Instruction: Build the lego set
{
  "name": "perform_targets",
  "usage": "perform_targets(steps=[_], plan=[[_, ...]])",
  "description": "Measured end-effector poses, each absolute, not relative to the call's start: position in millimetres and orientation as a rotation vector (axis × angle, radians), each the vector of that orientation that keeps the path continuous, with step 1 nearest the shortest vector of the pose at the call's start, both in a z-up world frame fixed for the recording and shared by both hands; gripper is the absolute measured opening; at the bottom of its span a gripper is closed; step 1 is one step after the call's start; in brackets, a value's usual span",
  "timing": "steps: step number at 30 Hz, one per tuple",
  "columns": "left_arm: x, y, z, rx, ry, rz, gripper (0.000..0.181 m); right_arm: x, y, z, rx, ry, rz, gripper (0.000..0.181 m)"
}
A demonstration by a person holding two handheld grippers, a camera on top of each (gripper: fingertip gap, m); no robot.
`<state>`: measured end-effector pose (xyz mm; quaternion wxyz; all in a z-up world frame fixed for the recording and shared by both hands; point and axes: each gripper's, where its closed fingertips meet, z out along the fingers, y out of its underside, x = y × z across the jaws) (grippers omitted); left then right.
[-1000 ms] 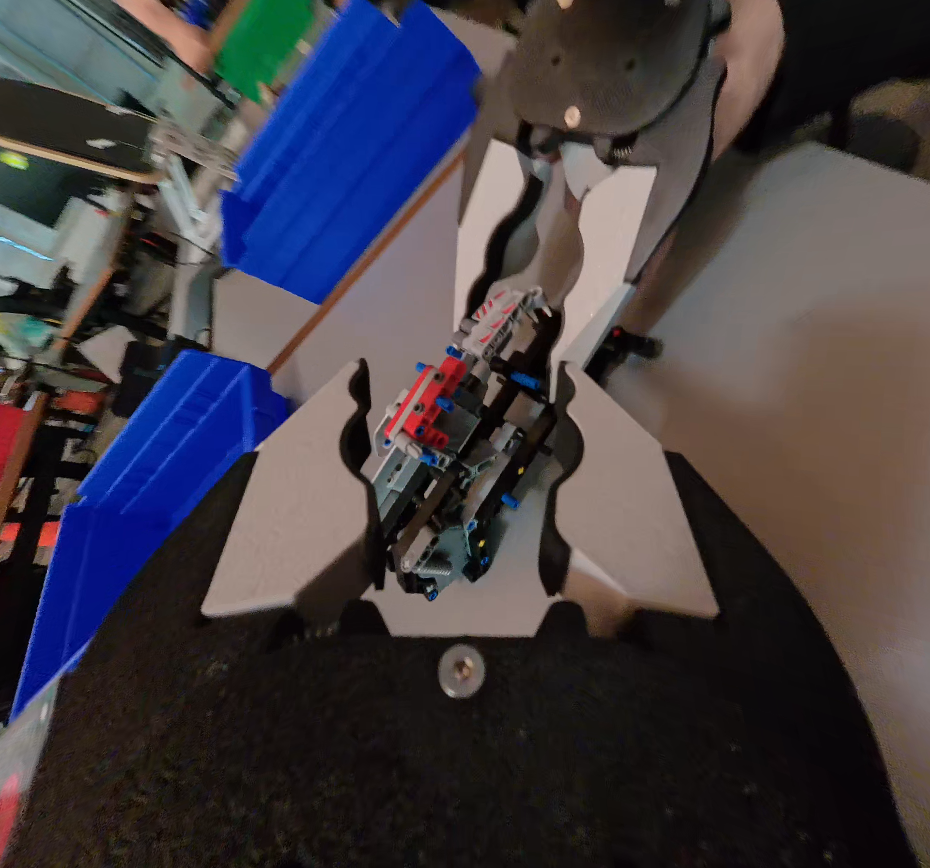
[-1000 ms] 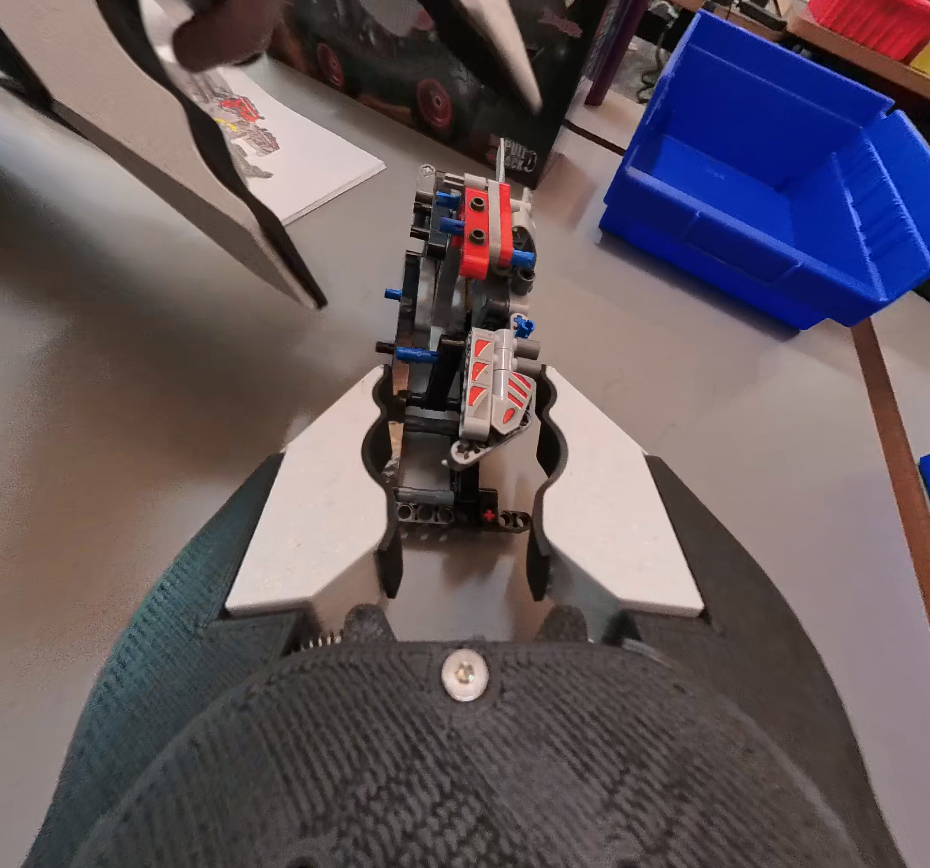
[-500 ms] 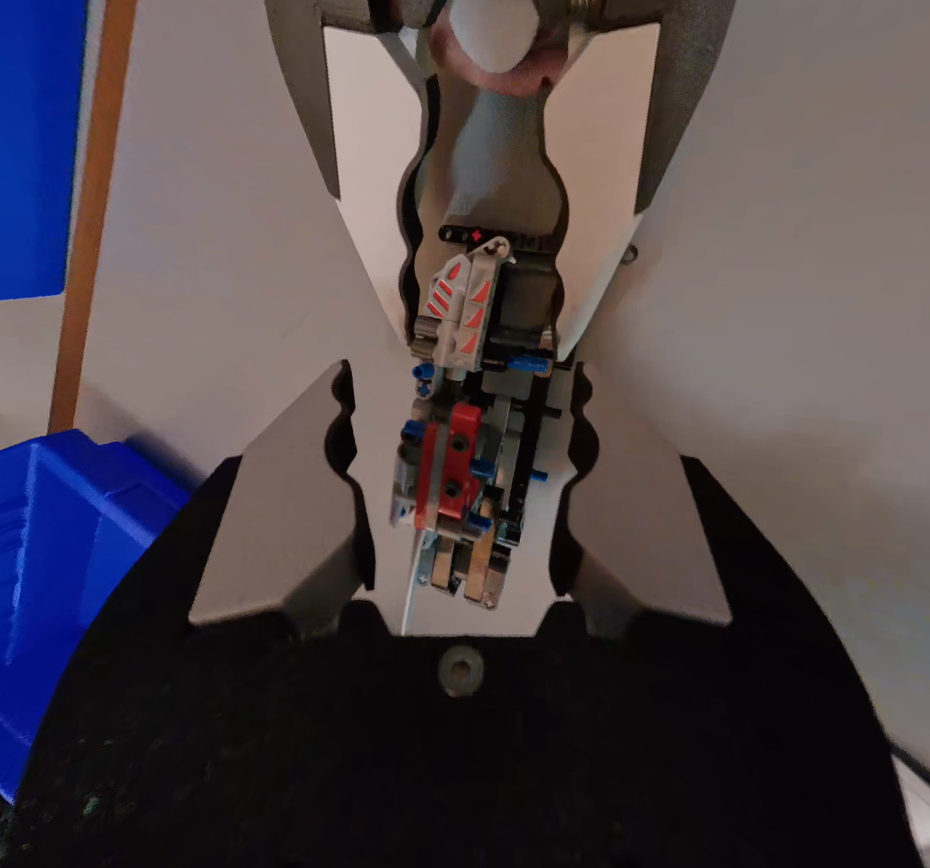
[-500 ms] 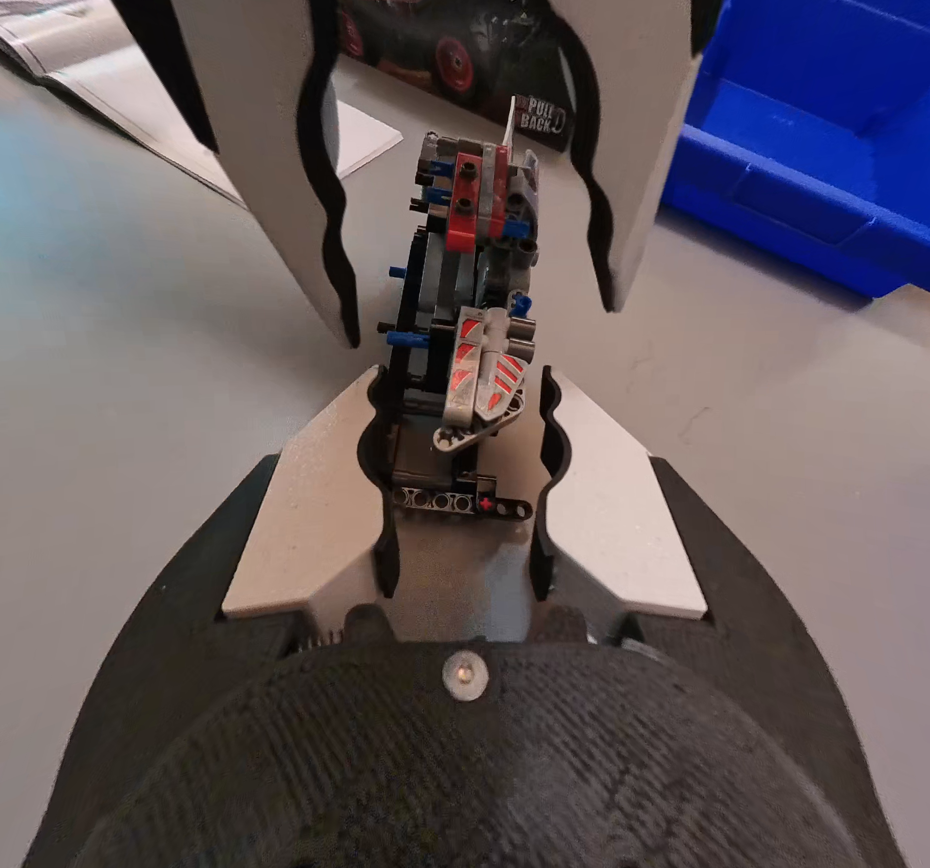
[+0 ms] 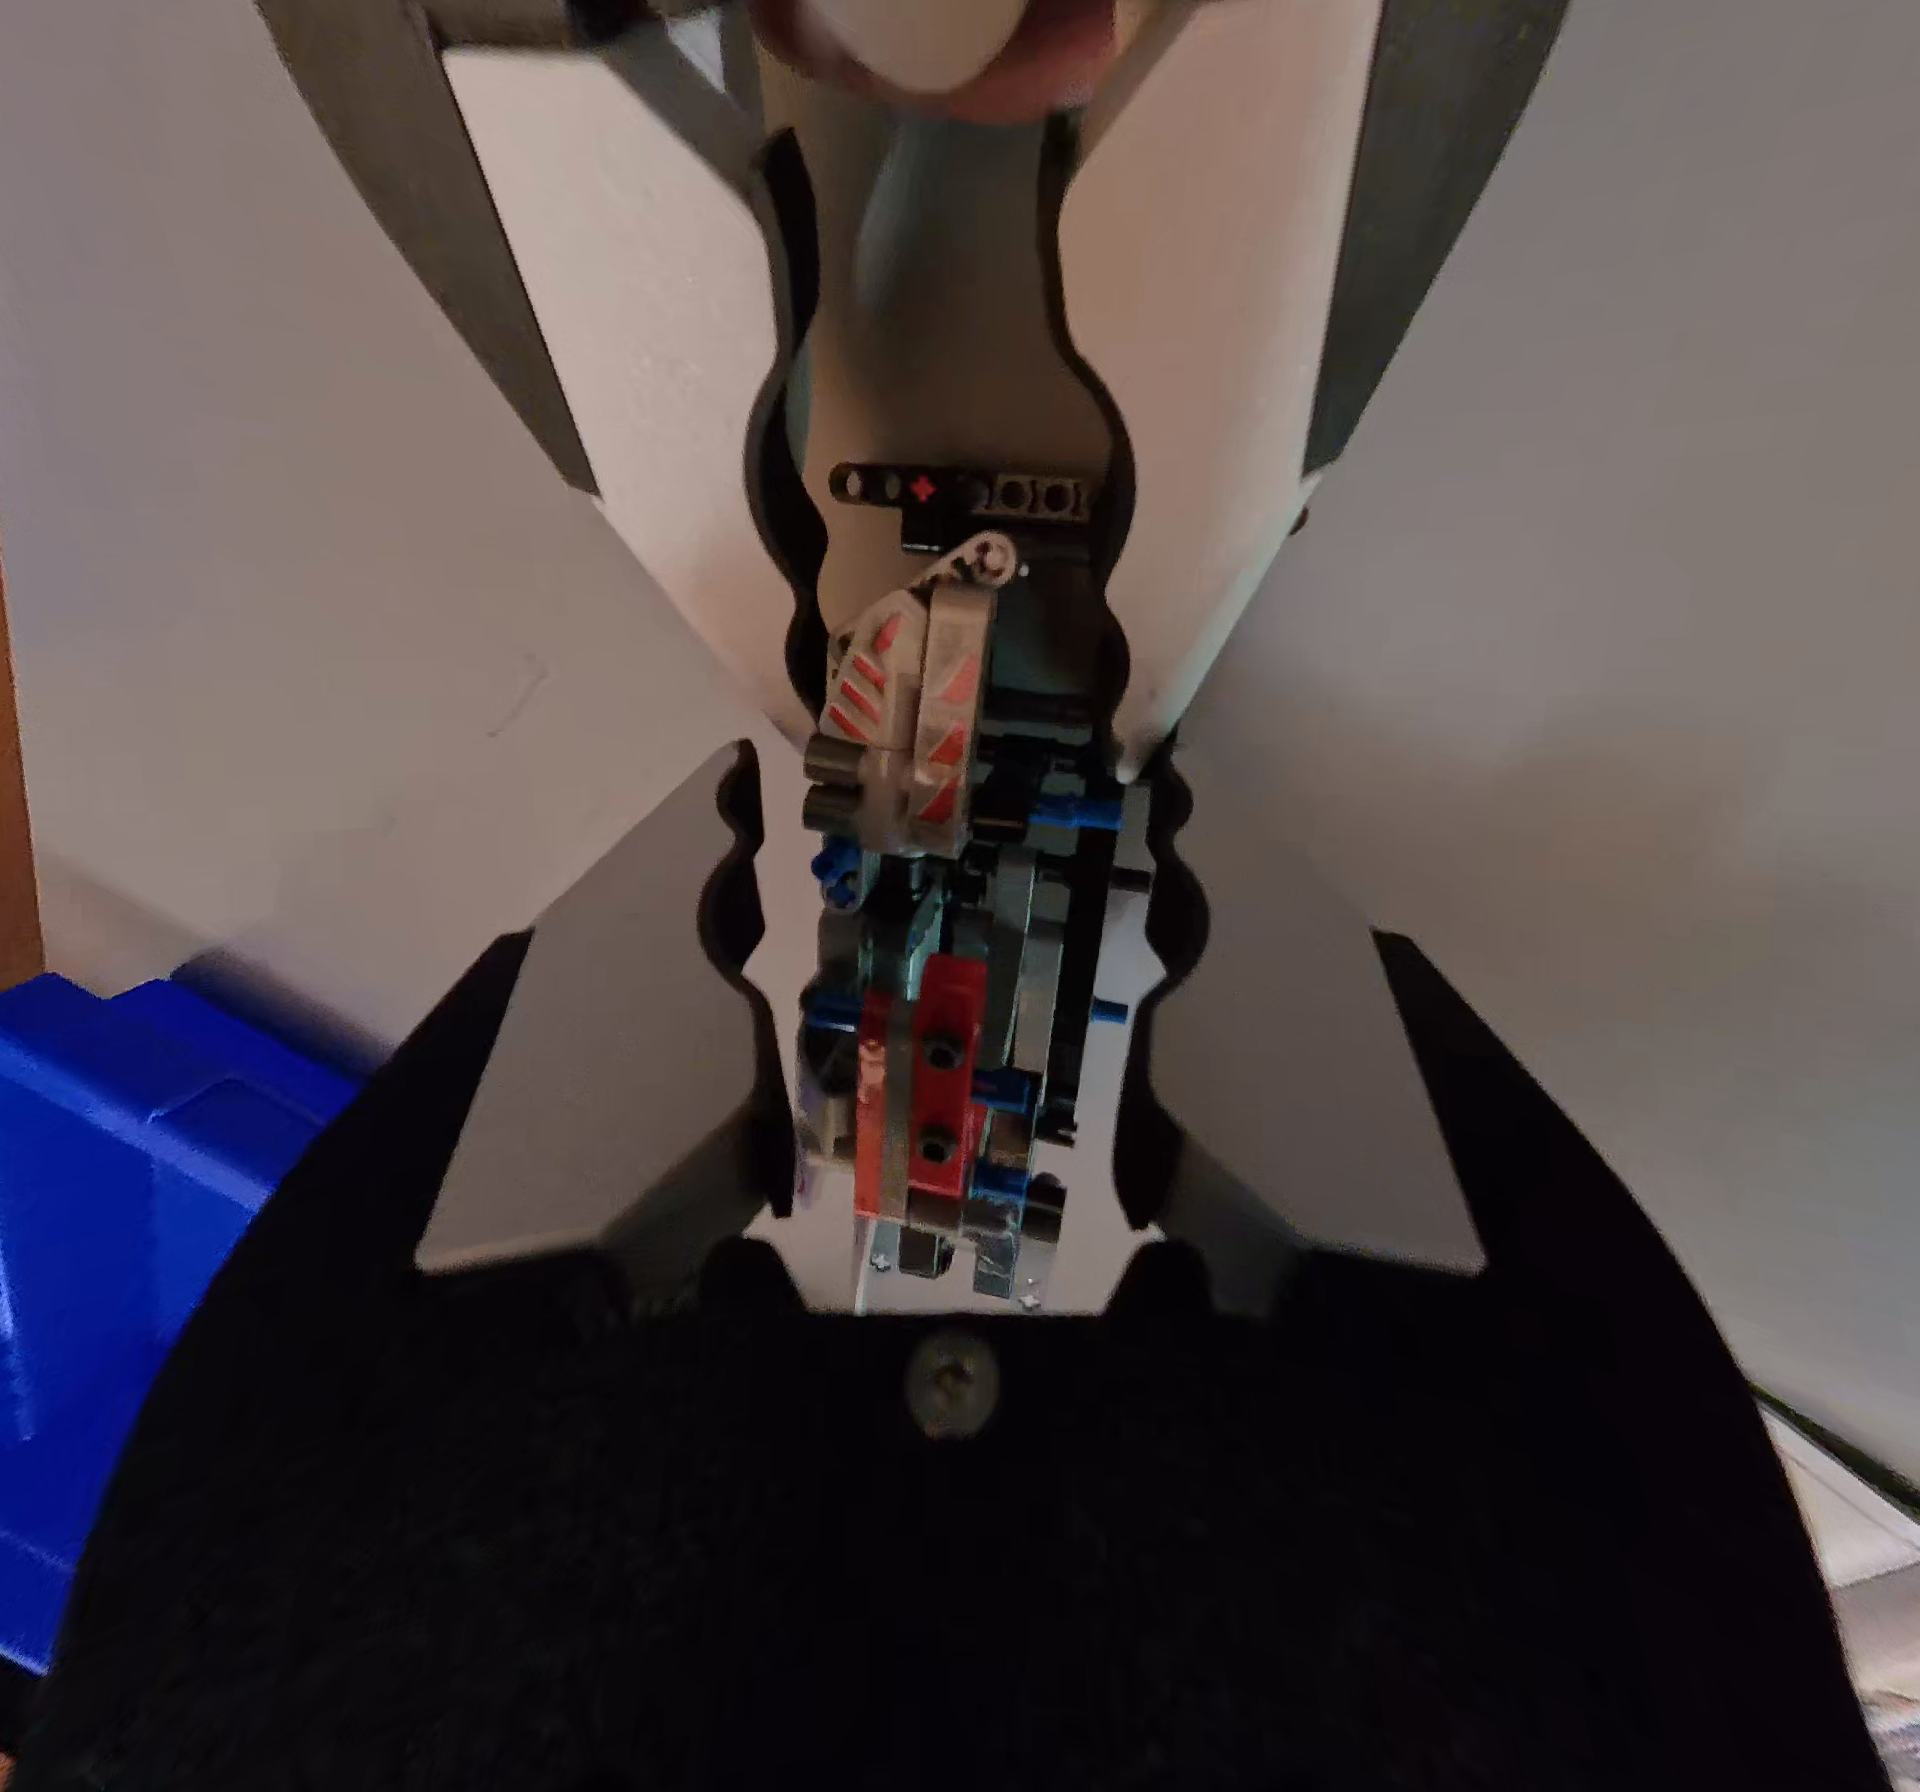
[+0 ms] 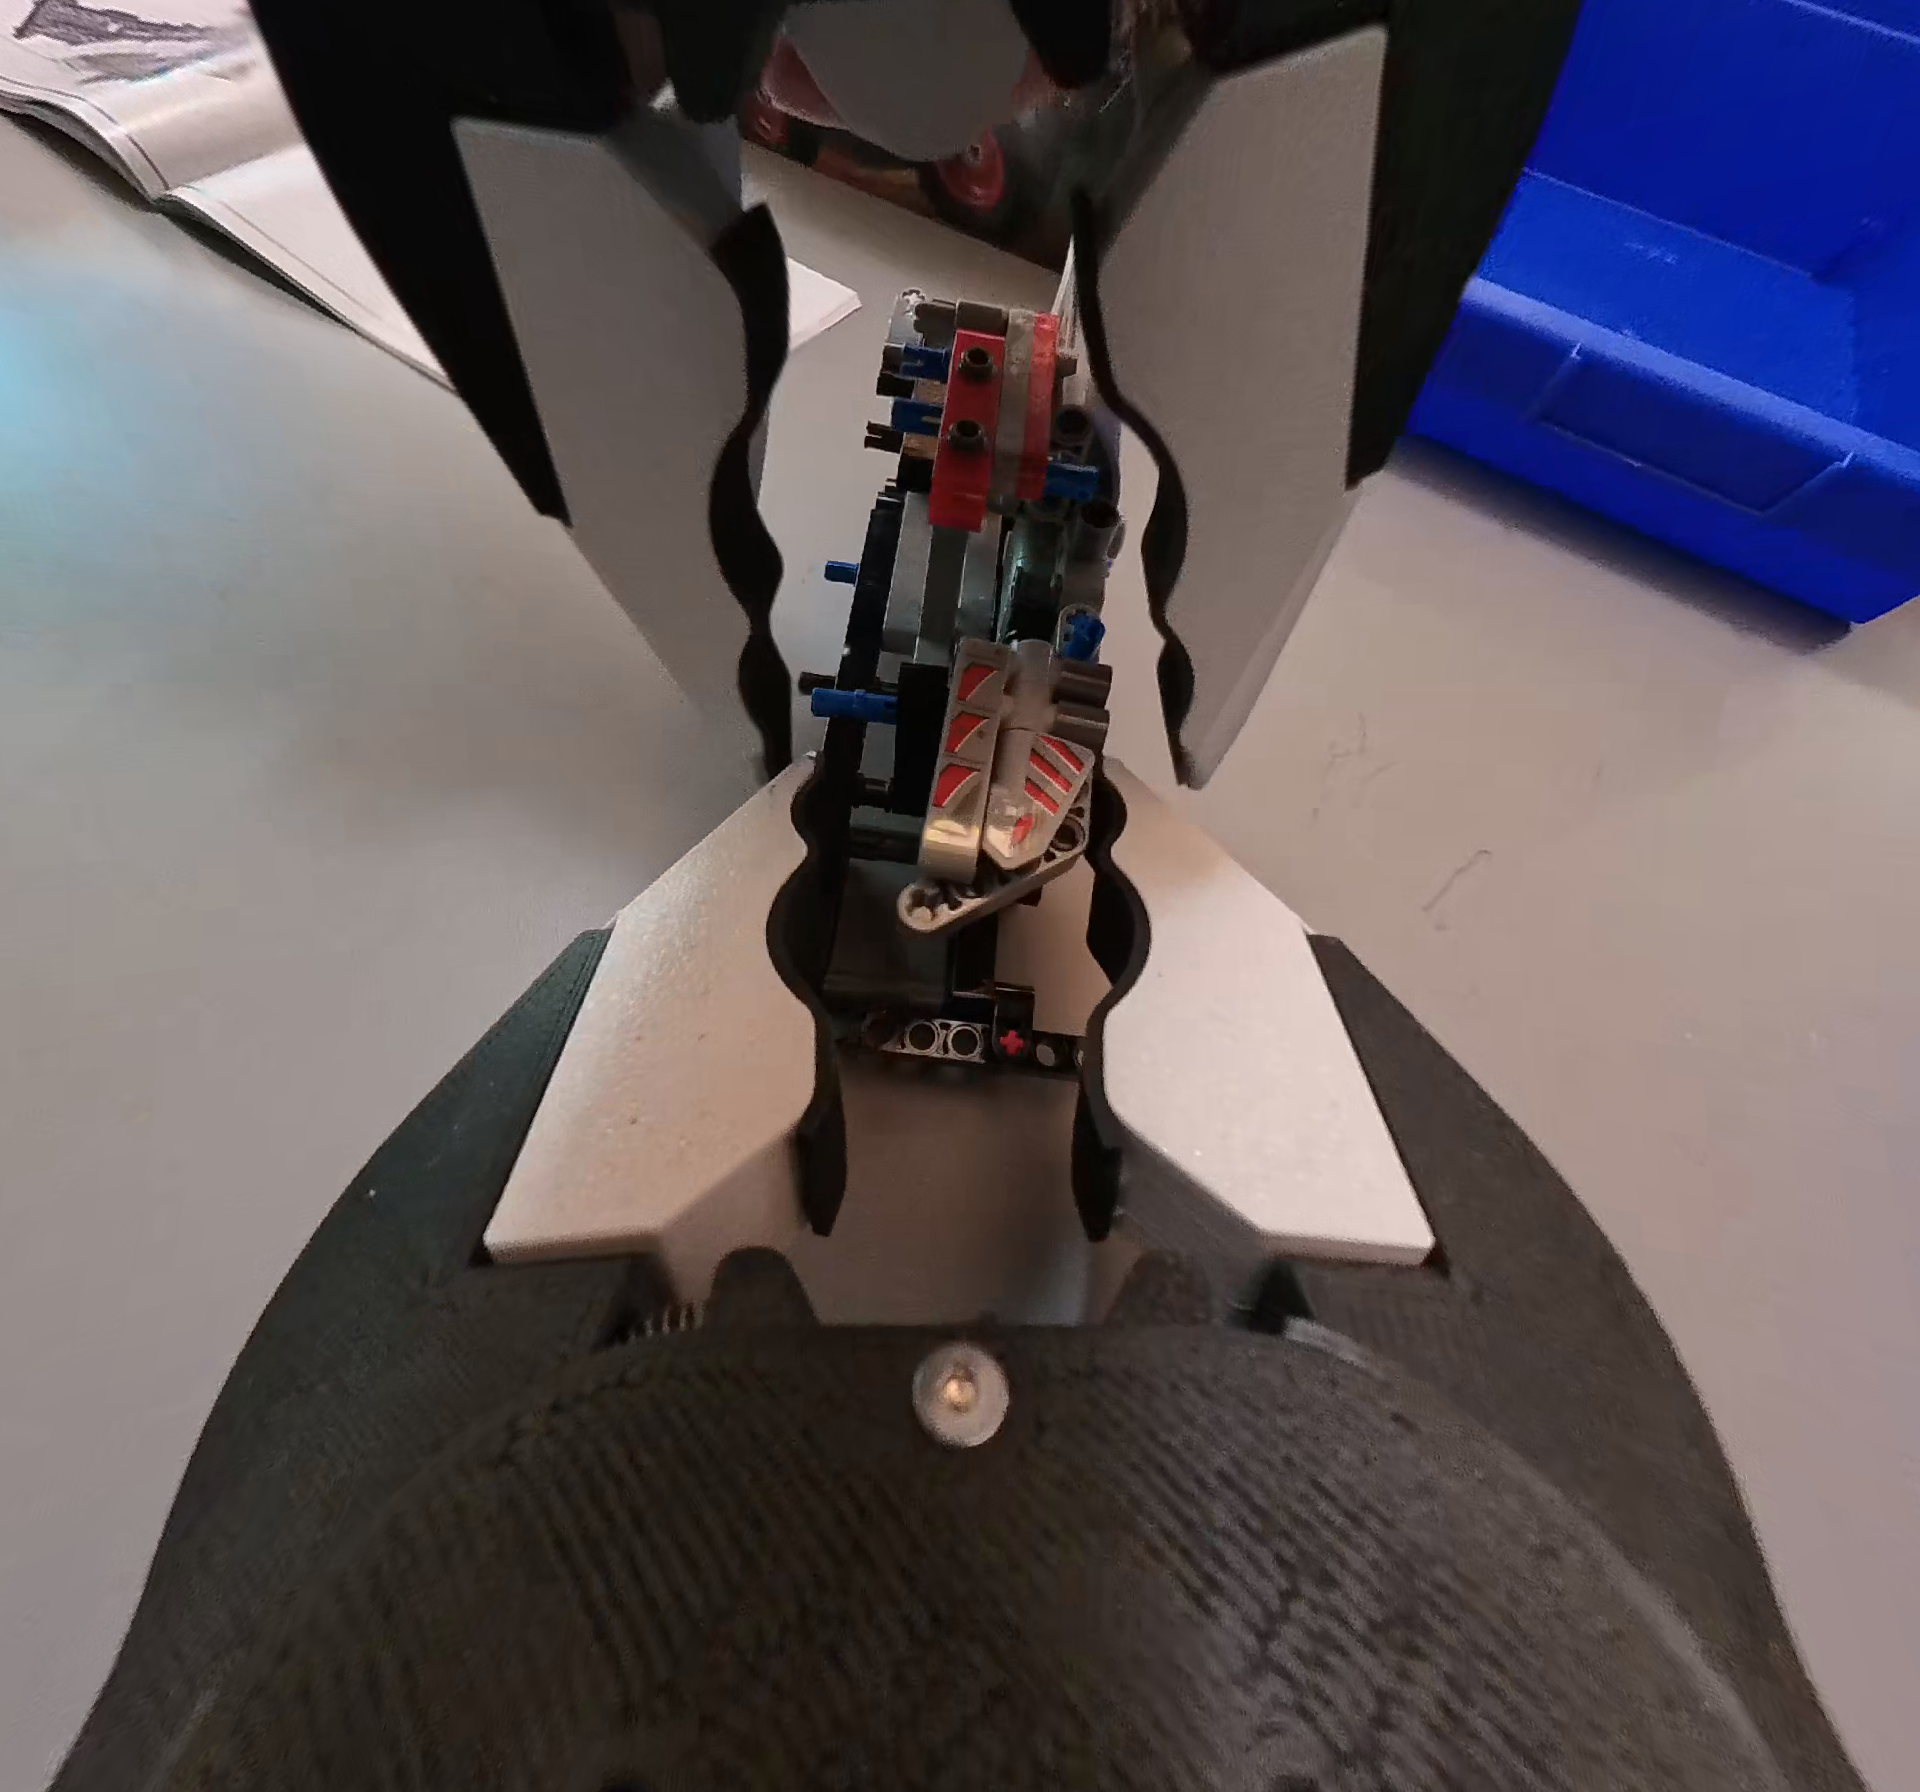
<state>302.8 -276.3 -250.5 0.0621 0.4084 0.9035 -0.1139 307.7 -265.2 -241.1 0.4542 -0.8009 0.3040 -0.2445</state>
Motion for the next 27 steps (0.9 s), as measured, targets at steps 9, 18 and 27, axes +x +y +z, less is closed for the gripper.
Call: perform_targets(steps=[9,18,27], plan=[[306.8,-269.9,-254.0,1.297,2.723,-0.278,0.065,305.0,-263.4,-239.4,-1.97,0.728,-0.579,0.048],[304.6,-269.9,-248.2,1.352,2.733,-0.29,0.056,305.2,-262.7,-243.2,-1.999,0.728,-0.589,0.052],[307.6,-269.9,-248.3,1.365,2.708,-0.311,0.053,306.4,-263.9,-242.9,-1.992,0.744,-0.59,0.05]])
